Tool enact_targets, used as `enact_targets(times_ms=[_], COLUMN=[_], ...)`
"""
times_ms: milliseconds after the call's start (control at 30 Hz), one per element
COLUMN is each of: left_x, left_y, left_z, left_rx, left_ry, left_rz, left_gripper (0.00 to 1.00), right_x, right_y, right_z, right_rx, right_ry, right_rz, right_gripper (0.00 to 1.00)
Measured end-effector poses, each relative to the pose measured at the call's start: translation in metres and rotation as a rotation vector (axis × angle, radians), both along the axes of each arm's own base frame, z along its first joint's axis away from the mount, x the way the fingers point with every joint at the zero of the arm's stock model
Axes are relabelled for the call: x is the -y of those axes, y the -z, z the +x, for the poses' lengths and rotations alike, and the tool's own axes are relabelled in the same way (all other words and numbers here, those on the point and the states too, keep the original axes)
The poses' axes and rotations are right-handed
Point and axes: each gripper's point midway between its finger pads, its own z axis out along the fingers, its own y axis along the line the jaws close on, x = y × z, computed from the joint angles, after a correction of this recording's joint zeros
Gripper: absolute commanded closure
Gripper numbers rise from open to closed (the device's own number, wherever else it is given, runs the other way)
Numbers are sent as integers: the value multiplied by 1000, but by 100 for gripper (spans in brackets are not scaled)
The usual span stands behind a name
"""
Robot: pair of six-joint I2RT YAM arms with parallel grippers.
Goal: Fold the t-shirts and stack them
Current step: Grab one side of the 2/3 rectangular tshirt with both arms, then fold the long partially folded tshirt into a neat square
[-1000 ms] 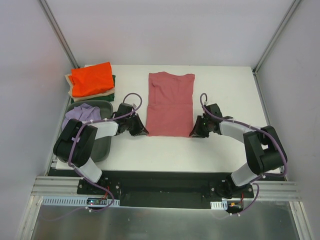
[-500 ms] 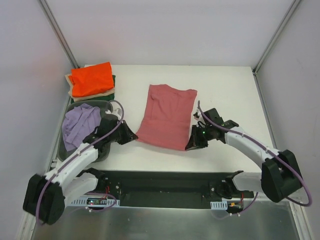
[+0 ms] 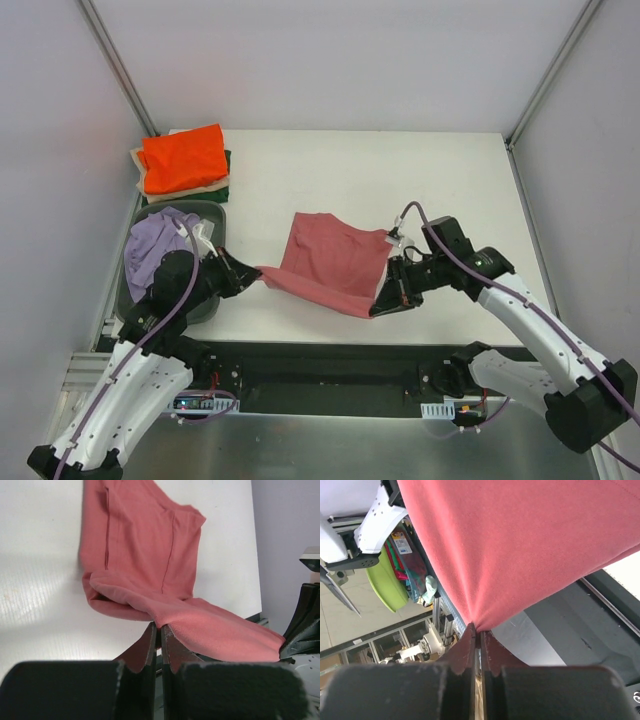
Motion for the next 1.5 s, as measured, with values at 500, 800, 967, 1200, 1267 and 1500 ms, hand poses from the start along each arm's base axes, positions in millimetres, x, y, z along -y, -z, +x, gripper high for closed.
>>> enact_targets(times_ms=[500, 800, 967, 1200, 1267, 1500], left_x=[4, 16, 22, 34, 37, 48], left_y=[-1, 2, 8, 13, 17, 37], left_z=[20, 68, 96, 134, 145, 176], left_rx=[-75, -103, -116, -124, -132, -176], left_ry=[-16, -39, -46, -43, -37, -30], left_rz=[57, 123, 165, 214, 232, 276], left_gripper=[100, 100, 100, 100, 100, 100], right_x=[10, 19, 25, 30, 33, 42], right_y=[-14, 2, 4, 5, 12, 37], right_z=[16, 63, 92, 130, 139, 169], right_rx=[76, 66, 91, 105, 84, 14], right_ry=[88, 230, 308, 388, 408, 469], right_rz=[-1, -47, -60, -58, -68, -92], right_gripper=[99, 99, 99, 99, 99, 99])
